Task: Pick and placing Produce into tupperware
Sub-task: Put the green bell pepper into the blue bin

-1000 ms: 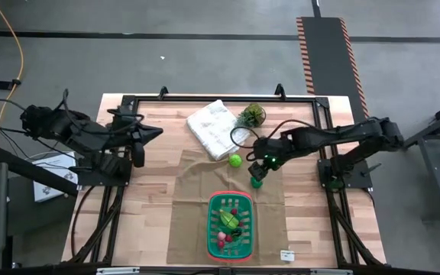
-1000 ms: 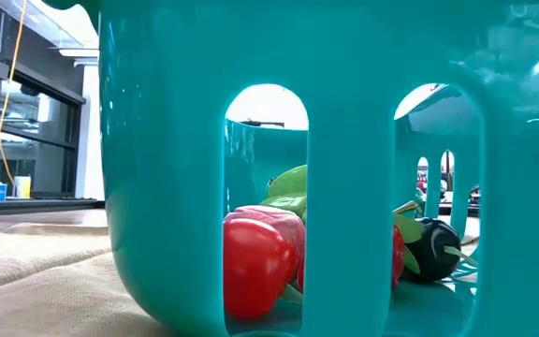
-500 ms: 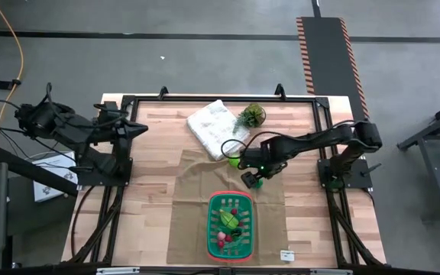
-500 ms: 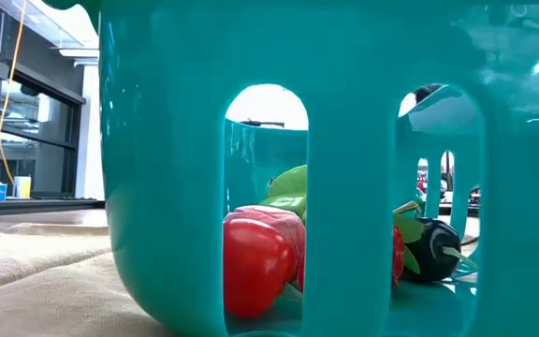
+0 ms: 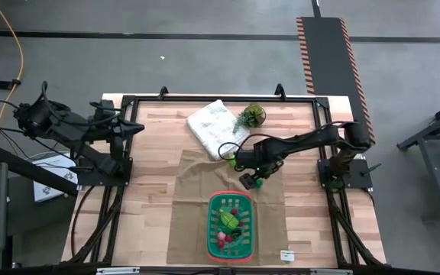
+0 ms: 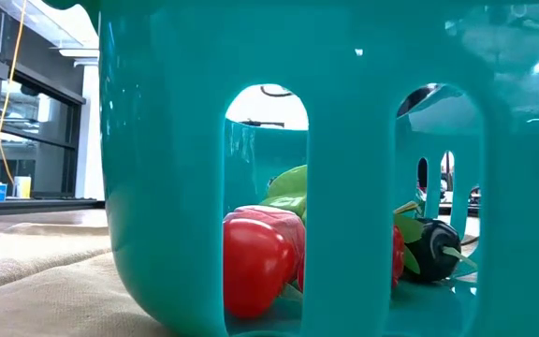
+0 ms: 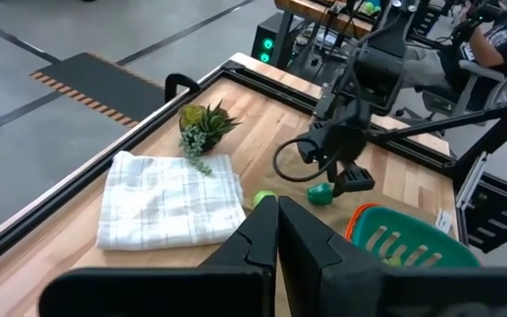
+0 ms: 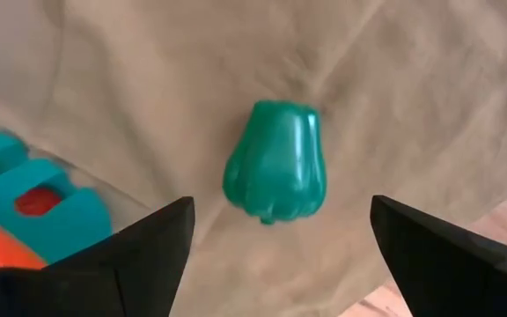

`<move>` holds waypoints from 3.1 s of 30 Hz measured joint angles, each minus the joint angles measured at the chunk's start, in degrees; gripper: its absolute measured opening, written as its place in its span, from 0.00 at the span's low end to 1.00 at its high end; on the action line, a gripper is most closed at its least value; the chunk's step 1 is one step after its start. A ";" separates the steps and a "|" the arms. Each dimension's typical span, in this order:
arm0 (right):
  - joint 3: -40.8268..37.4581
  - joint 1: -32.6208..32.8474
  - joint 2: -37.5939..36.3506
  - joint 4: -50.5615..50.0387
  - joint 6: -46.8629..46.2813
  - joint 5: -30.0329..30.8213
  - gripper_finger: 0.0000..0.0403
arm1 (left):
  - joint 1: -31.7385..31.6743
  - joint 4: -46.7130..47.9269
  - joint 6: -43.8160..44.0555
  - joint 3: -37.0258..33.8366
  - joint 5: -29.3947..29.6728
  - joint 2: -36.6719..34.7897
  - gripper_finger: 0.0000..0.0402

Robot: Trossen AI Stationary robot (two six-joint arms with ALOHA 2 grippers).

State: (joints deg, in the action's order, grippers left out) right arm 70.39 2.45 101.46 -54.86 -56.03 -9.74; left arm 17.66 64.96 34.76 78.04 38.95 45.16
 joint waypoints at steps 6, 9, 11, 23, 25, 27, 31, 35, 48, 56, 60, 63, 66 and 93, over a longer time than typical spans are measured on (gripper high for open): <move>-0.02 -0.86 1.16 3.04 1.00 -0.24 0.86 | 0.01 -0.01 0.03 0.00 -0.63 0.09 0.00; -0.02 -1.00 1.30 3.71 0.85 0.09 0.89 | 0.01 0.01 0.03 0.00 -0.63 0.04 0.00; -0.02 -0.97 1.55 3.81 0.62 0.56 0.90 | 0.01 0.22 0.03 0.00 -0.63 0.03 0.00; -0.04 -0.97 5.38 2.87 0.59 -0.42 0.91 | 0.01 1.28 0.05 0.00 -0.65 -0.07 0.00; -0.04 -0.97 5.77 2.88 0.57 -0.67 0.91 | 0.00 1.28 0.04 0.00 -0.65 -0.10 0.00; -0.04 -0.97 6.04 3.25 0.59 -0.87 0.91 | 0.01 1.32 0.05 0.00 -0.65 -0.10 0.00; -0.04 -0.97 6.39 3.09 0.59 -1.30 0.88 | -0.01 1.85 0.05 0.00 -0.67 -0.10 0.00; -0.04 -0.97 6.65 3.23 0.59 -2.01 0.82 | 0.01 2.74 0.07 0.00 -0.69 -0.08 0.00; -0.04 -0.97 6.65 3.29 0.31 -2.51 0.71 | 0.00 2.78 0.07 0.00 -0.69 -0.10 0.00; -0.04 -0.97 6.65 3.29 -0.70 -2.71 0.61 | 0.01 2.96 0.07 0.00 -0.69 -0.10 0.00; -0.02 -0.97 6.65 3.28 -0.98 -2.73 0.55 | 0.00 2.96 0.07 0.00 -0.69 -0.10 0.00; 0.00 -0.97 6.63 3.27 -1.81 -2.74 0.52 | -0.01 2.94 0.07 0.00 -0.69 -0.10 0.00; 0.00 -0.97 6.61 3.27 -2.01 -2.73 0.52 | -0.01 2.94 0.07 0.00 -0.67 -0.10 0.00; 29.18 -4.63 6.59 -5.64 8.84 9.52 0.51 | 0.01 2.89 0.07 0.00 -0.65 -0.06 0.00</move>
State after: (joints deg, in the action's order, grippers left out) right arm 99.57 -2.18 108.05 -60.50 -47.19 -0.22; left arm 17.67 67.85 34.83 78.04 38.30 45.10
